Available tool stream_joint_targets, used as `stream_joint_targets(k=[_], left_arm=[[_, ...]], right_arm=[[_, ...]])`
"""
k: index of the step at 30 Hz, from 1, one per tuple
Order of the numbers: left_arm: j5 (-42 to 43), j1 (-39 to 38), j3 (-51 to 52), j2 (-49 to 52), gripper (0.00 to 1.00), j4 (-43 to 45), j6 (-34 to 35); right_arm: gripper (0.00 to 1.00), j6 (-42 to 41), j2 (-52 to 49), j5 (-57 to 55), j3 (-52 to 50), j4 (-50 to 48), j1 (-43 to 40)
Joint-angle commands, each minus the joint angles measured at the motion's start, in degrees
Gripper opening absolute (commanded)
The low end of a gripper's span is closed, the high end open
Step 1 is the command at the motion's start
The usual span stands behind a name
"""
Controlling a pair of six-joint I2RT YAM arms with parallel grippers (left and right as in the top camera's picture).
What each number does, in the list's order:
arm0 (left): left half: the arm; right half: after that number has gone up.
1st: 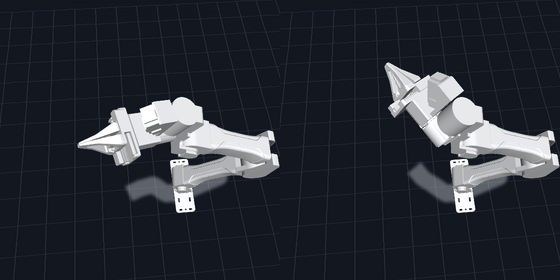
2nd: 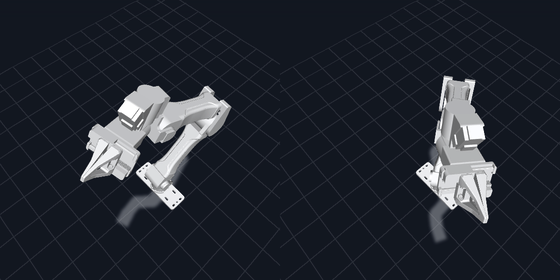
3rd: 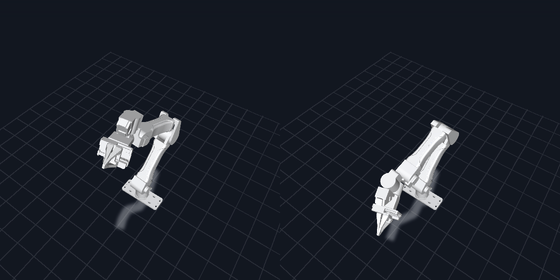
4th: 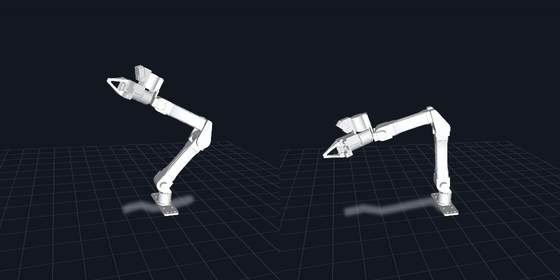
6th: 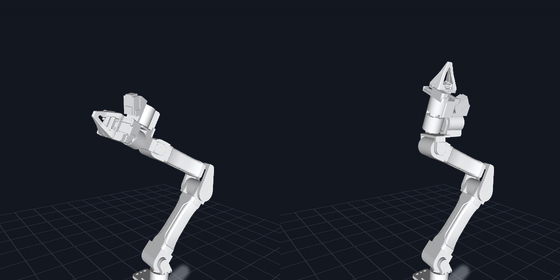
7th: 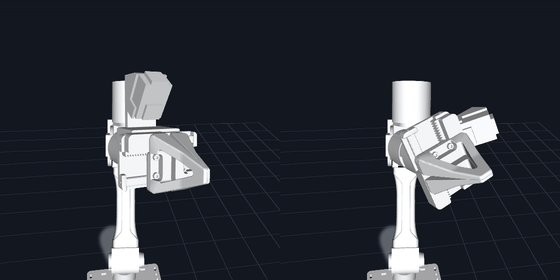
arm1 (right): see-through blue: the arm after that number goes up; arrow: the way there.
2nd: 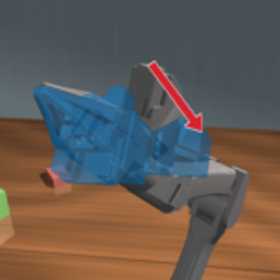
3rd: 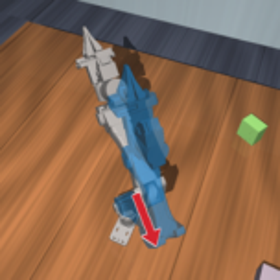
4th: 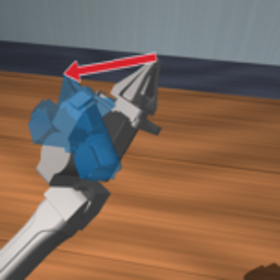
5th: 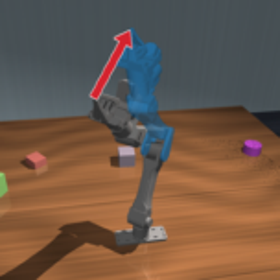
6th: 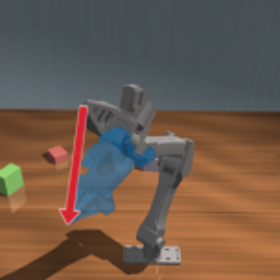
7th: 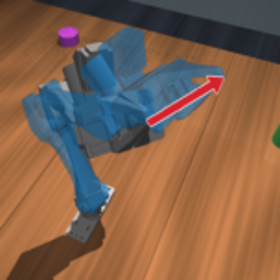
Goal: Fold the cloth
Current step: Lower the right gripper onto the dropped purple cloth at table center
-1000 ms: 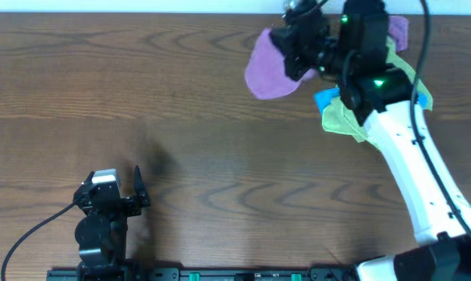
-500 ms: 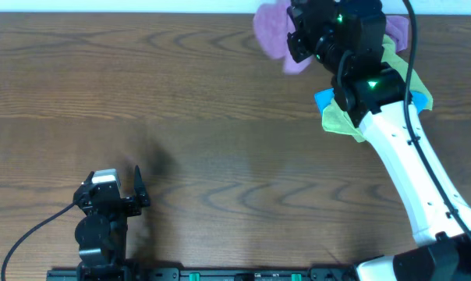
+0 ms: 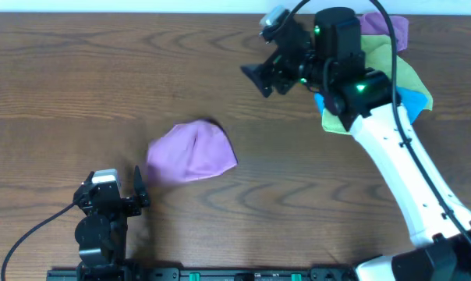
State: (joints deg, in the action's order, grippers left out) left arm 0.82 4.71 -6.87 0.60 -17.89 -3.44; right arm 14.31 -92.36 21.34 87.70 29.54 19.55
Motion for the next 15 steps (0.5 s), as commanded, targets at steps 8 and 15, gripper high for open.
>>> stream_joint_targets(k=[8, 15], left_arm=[[-0.81, -0.13, 1.33, -0.28, 0.95, -0.46, -0.46], [-0.81, -0.13, 1.33, -0.28, 0.95, -0.46, -0.46]], right_arm=[[0.88, -0.74, -12.44, 7.39, 0.59, 5.86, 0.52], [0.89, 3.65, -14.84, 7.67, 0.59, 16.83, 6.10]])
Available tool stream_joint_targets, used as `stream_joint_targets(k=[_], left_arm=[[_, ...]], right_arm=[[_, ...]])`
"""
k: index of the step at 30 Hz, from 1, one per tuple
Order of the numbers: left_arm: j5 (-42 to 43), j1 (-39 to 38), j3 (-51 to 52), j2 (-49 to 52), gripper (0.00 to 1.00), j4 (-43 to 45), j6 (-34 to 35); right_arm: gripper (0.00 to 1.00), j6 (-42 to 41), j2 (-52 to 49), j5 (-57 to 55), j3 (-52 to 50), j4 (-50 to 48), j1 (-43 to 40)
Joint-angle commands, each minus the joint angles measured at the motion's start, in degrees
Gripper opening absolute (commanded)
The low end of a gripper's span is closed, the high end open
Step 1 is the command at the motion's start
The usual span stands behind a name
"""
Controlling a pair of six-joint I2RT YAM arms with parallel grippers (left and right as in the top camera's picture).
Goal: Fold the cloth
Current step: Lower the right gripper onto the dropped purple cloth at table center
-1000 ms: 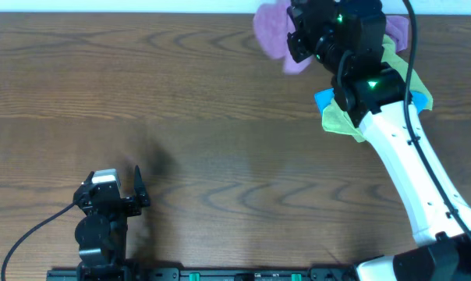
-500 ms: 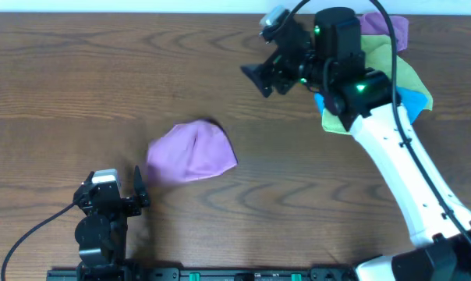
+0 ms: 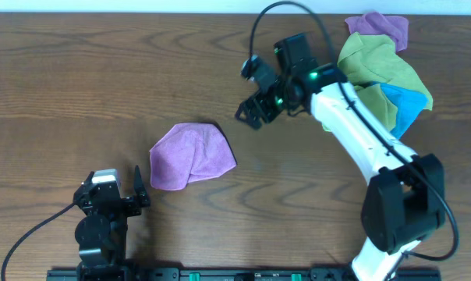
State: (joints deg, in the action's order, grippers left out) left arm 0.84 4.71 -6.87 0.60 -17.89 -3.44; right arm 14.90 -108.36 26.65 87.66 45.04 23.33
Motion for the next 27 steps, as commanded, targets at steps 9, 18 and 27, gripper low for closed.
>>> stream_joint_targets(k=[9, 18, 27], left_arm=[[-0.83, -0.13, 1.33, -0.28, 0.96, -0.46, -0.46], [-0.83, -0.13, 1.33, -0.28, 0.95, -0.46, -0.44], [-0.83, -0.13, 1.33, -0.28, 0.96, -0.46, -0.44]], right_arm=[[0.99, 5.53, 2.40, 0.35, 0.83, 1.22, 8.70], [0.99, 5.38, 2.36, 17.38, 0.83, -1.38, 9.38], [0.99, 6.40, 1.79, -6.58, 0.59, 3.19, 19.26]])
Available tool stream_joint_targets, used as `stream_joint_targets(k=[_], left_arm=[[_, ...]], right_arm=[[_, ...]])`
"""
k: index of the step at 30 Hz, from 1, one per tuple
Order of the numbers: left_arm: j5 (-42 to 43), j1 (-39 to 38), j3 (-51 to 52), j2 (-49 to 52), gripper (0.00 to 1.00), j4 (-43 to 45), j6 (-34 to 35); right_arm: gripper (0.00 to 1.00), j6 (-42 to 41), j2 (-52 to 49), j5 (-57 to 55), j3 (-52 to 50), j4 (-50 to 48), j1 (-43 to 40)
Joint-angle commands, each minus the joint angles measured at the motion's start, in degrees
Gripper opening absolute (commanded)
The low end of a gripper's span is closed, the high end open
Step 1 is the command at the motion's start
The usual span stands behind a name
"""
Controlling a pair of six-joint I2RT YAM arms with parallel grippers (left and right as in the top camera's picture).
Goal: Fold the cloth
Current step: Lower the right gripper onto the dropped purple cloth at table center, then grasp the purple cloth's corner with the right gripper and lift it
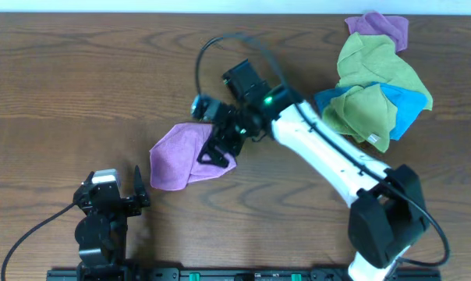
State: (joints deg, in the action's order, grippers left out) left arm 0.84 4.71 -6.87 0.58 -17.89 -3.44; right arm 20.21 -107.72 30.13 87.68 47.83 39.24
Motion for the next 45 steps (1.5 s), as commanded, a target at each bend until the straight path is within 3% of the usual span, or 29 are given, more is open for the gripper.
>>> stream_joint_targets(k=[1, 8, 14, 16, 19, 30, 33, 38, 45], left_arm=[[-0.83, -0.13, 1.33, -0.26, 0.95, -0.46, -0.46], [-0.83, -0.13, 1.33, -0.26, 0.95, -0.46, -0.44], [-0.83, -0.13, 1.33, -0.26, 0.95, -0.46, -0.44], [-0.83, -0.13, 1.33, -0.26, 0.95, -0.46, -0.46], [-0.83, -0.13, 1.33, -0.26, 0.95, -0.46, -0.46], [0.35, -0.15, 1.33, -0.26, 0.95, -0.44, 0.20], [4.07, -0.15, 1.33, -0.26, 0.95, -0.39, 7.98], [10.45, -0.15, 1.31, -0.26, 0.95, -0.07, 31.74], [10.88, -0.15, 1.31, -0.26, 0.95, -0.02, 37.22]], right_arm=[[0.99, 1.09, 0.85, -11.96, 0.52, 0.42, 4.42], [0.99, -2.91, -2.64, -17.44, 0.28, 1.36, 6.75], [0.99, -16.74, -5.40, -14.34, -1.25, 3.43, 2.29], [0.99, -20.85, -5.84, -6.80, -2.64, 3.69, 0.39], [0.99, -21.94, -5.84, 0.68, -3.43, 5.79, -0.70], [0.99, -27.28, -5.84, 0.11, -7.89, 8.15, 2.93], [0.99, -27.23, -5.84, 0.00, -8.70, 8.22, 2.54], [0.96, -26.77, -5.84, -1.86, -8.79, 3.67, 2.40], [0.95, -24.46, -5.81, -7.80, -8.76, 1.77, 0.70]])
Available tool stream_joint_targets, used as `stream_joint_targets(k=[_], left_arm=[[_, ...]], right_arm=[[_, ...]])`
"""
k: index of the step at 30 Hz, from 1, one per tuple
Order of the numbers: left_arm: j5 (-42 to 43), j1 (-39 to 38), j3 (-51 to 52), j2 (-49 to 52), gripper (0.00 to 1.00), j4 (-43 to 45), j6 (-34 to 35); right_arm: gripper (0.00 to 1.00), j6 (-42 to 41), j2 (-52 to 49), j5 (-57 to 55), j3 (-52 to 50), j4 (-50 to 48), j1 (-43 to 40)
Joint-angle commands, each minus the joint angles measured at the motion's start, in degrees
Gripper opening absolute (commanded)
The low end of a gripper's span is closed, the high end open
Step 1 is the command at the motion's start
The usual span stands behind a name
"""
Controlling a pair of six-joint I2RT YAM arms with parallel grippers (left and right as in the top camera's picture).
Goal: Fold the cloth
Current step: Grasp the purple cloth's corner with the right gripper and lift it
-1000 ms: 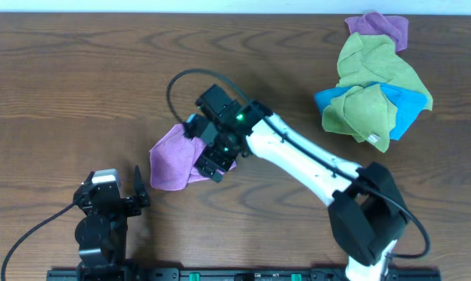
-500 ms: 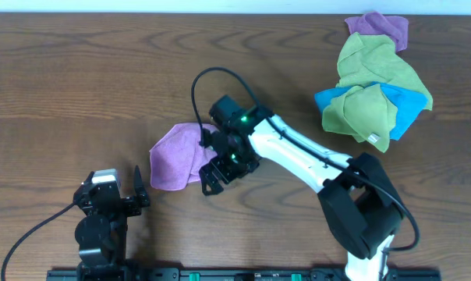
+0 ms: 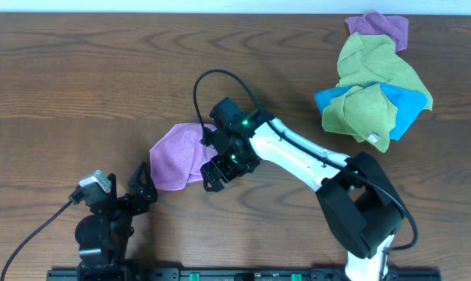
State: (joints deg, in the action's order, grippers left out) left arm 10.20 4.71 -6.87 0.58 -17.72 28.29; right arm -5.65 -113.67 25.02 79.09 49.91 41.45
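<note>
A lilac cloth (image 3: 173,154) lies crumpled left of the table's middle. My right gripper (image 3: 214,176) is down at the cloth's right near edge and covers that part of it. Whether its fingers hold fabric is hidden by the wrist. My left gripper (image 3: 141,184) sits open just off the cloth's near left corner, low by the front edge, turned a little toward the cloth.
A heap of other cloths lies at the far right: green (image 3: 372,70), blue (image 3: 407,105) and purple (image 3: 380,27). The right arm (image 3: 298,152) stretches diagonally across the middle of the wooden table (image 3: 64,78).
My right gripper has moved nearer and lower, from the cloth's far right edge to its near right edge. My left arm has turned, and its gripper now points toward the cloth.
My right gripper was first up at the cloth heap on the far right. Then it stood over bare table between the heap and the lilac cloth, then at that cloth's right edge. Now it is at the near right edge, and the left arm has turned.
</note>
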Motion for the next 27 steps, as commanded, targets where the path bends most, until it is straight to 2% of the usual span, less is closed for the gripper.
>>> stream_joint_targets(k=[1, 3, 6, 11, 19, 27], left_arm=[[1.79, -0.15, 1.31, -0.26, 0.95, -0.20, 5.64], [1.97, -0.15, 1.31, -0.26, 0.95, -0.22, 5.64], [5.33, -0.15, 1.33, -0.26, 0.95, -0.20, 5.62], [4.85, -0.13, 1.31, -0.26, 0.95, 2.40, 5.60], [4.48, -0.13, 1.31, -0.26, 0.95, -0.39, 5.55], [2.91, -0.13, 1.31, -0.26, 0.95, -0.26, 5.57]], right_arm=[[0.94, 1.46, 0.13, -2.71, -0.17, -0.76, -2.14], [0.93, 1.57, 0.15, -1.75, -0.09, -1.84, -3.54], [0.84, 3.65, 0.20, 4.33, 0.04, -3.65, -6.32], [0.84, 6.21, 0.17, 4.33, 0.02, -4.15, -7.15], [0.83, 6.58, -0.20, -3.74, -0.07, -8.72, -5.49], [0.80, 5.81, -4.28, 0.09, -0.07, -9.18, -5.31]])
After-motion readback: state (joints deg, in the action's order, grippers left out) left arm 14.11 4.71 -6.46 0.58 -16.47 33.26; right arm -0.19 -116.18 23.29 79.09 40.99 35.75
